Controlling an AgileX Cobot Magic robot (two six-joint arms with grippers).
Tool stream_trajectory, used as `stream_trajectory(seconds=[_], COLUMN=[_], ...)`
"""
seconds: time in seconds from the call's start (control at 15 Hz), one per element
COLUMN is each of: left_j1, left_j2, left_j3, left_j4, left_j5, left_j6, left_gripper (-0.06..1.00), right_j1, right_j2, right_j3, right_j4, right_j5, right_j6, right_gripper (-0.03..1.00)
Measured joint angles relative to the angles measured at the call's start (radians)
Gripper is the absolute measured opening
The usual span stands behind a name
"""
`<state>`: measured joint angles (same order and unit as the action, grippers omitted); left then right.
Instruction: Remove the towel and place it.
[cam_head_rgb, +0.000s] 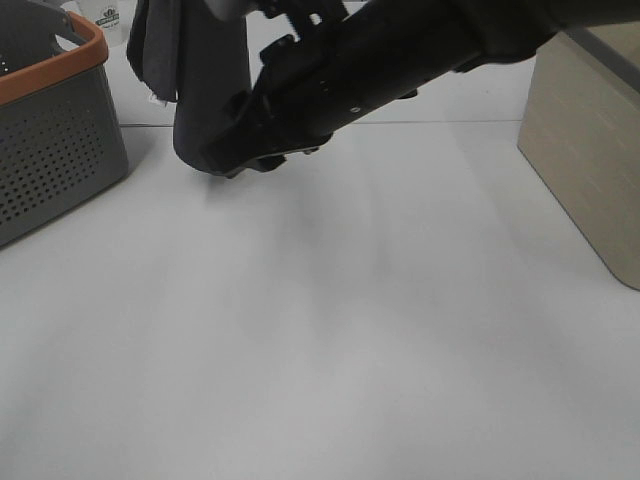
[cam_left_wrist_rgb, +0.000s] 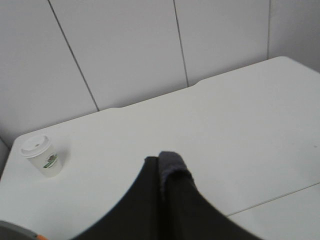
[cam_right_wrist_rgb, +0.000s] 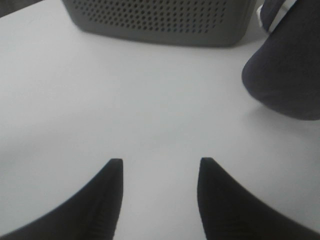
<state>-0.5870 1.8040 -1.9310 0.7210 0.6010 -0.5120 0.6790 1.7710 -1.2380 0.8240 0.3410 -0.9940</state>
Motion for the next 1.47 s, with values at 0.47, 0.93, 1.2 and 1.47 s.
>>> stream_trajectory(seconds=[0.47,0.93,1.2,1.47], left_j1=[-0.102,-0.107,-0.107,-0.107], left_j2=[0.067,0.088,0.088,0.092], left_j3=[-0.025,-0.025,-0.025,-0.025], left_j4=[0.125,0.128,0.128,0.128], left_j5=[0.159,0.171,0.16,0.156], left_j6=[-0.149,-0.18,-0.18,-0.18], left_gripper=[0.0,0.0,0.0,0.0], right_j1=[0.15,0.15,0.15,0.15], right_j2=[0.072,0.219,0.228,0.234], right_j3=[0.009,0.009,0.009,0.011], right_j4=[0.17,0.167,0.09,-0.131], right_j5=[-0.473,-0.729,-0.76,-0.739], right_j6=[0.076,0.131,0.185,0.463], right_gripper=[0.48,0.56,0.62,0.69])
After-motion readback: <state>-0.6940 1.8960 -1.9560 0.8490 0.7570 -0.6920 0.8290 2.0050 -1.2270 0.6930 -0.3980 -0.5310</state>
